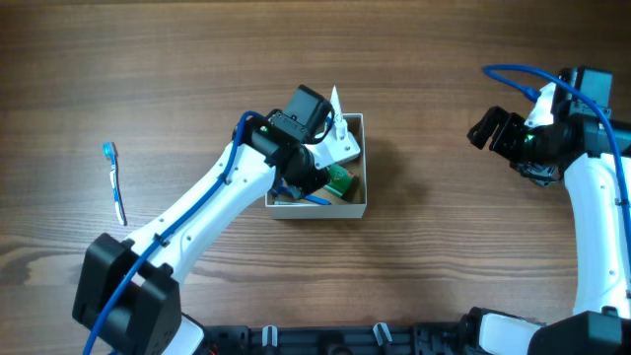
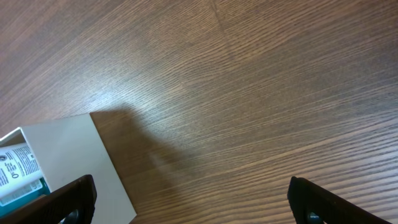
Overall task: Pack container
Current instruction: 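Lay the razor into the box front with the left gripper, then grasp the blue-white toothbrush with the left gripper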
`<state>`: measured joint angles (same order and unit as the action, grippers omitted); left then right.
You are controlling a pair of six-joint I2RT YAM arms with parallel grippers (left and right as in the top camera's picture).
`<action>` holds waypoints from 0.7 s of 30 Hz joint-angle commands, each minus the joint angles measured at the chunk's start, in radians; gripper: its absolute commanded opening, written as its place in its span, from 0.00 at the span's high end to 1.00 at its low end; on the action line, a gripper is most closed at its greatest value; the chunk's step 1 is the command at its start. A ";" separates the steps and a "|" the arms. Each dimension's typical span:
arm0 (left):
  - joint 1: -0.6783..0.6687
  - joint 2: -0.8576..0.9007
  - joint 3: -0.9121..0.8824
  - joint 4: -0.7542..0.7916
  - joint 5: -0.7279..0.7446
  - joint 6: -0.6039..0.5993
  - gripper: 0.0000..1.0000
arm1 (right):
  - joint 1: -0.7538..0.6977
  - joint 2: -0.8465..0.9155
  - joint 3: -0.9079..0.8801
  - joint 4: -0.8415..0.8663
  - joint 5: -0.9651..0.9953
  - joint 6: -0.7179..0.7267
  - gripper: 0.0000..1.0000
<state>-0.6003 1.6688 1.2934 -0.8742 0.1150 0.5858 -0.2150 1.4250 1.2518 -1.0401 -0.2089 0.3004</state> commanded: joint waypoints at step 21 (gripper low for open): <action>1.019 -0.100 -0.004 -0.055 -0.144 -0.633 0.13 | -0.002 0.006 0.003 -0.004 0.013 -0.039 0.00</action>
<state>0.3199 1.4513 1.2926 -0.9386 -0.1280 0.0143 -0.2150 1.4254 1.2518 -1.0409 -0.2089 0.2817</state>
